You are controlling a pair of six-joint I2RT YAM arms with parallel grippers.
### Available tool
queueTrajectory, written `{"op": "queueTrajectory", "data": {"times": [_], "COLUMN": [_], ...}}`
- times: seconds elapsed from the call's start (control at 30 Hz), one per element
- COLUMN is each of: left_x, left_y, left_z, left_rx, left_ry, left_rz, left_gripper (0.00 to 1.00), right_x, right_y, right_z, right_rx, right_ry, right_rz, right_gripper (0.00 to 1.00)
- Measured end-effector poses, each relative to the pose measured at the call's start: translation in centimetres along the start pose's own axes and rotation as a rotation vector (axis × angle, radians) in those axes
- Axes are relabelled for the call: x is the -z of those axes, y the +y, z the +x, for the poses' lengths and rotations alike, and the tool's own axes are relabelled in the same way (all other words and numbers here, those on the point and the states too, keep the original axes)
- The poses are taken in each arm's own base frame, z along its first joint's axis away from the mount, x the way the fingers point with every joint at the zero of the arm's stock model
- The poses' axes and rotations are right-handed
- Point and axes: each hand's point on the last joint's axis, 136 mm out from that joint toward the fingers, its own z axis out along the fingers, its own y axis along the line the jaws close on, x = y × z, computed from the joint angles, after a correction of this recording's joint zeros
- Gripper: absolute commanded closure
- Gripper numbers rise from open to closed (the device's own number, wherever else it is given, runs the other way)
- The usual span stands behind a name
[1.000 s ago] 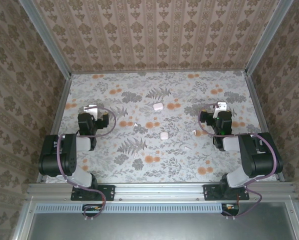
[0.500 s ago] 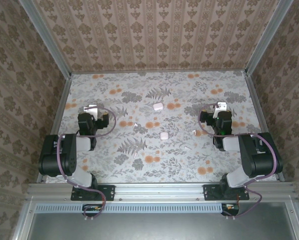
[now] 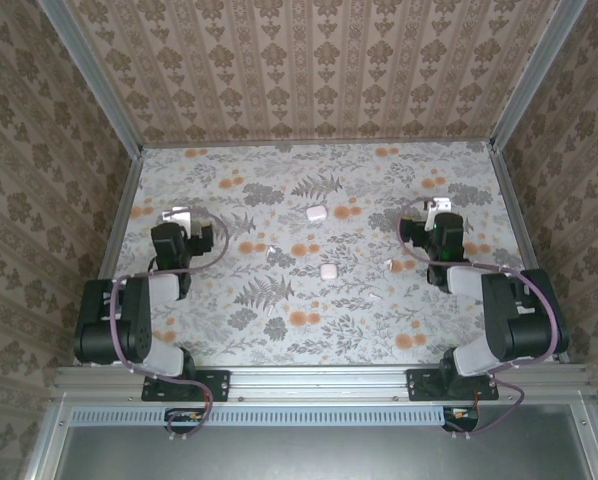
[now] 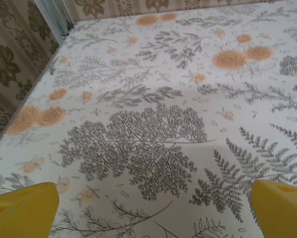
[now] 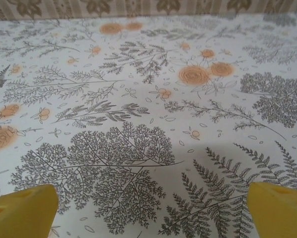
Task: Insert wireless bluetooth earbuds into charging case
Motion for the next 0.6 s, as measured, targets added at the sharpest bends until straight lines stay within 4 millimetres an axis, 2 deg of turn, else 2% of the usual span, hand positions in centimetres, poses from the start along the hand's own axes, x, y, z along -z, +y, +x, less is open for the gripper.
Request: {"op": "queueTrajectory", "data": {"times": [0.13, 0.23, 0.37, 0.47, 0.6], "left_x": [0.6, 0.6, 0.1, -0.2, 0.4], "left_y": [0.7, 1.0, 0.7, -0.5, -4.0], "left_z": [-4.0, -5.7, -6.5, -6.3, -4.4], "left_rx": [0.031, 0.071, 0.128, 0.155, 0.143], "left_ry": [-0.033, -0.009, 0.102, 0.190, 0.306], "left_rz": [-0.021, -0.026, -0.013, 0.012, 0.078], "left_gripper": [0.00, 0.00, 0.00, 0.00, 0.00], "right_x": [-0.3, -0.2, -0.9, -1.9, -3.0], "right_y": [0.5, 1.5, 5.1, 9.8, 16.8], "right_z": [-5.1, -6.7, -4.9, -2.8, -1.7], "right_rx": [-0.064, -0.102, -0.073, -0.009, 0.079], "right_ry": [0.040, 0.092, 0.262, 0.431, 0.580], "right_rz": [0.000, -0.011, -0.049, -0.096, -0.166], "right_gripper": [0.06, 0.08, 0.08, 0.08, 0.08]}}
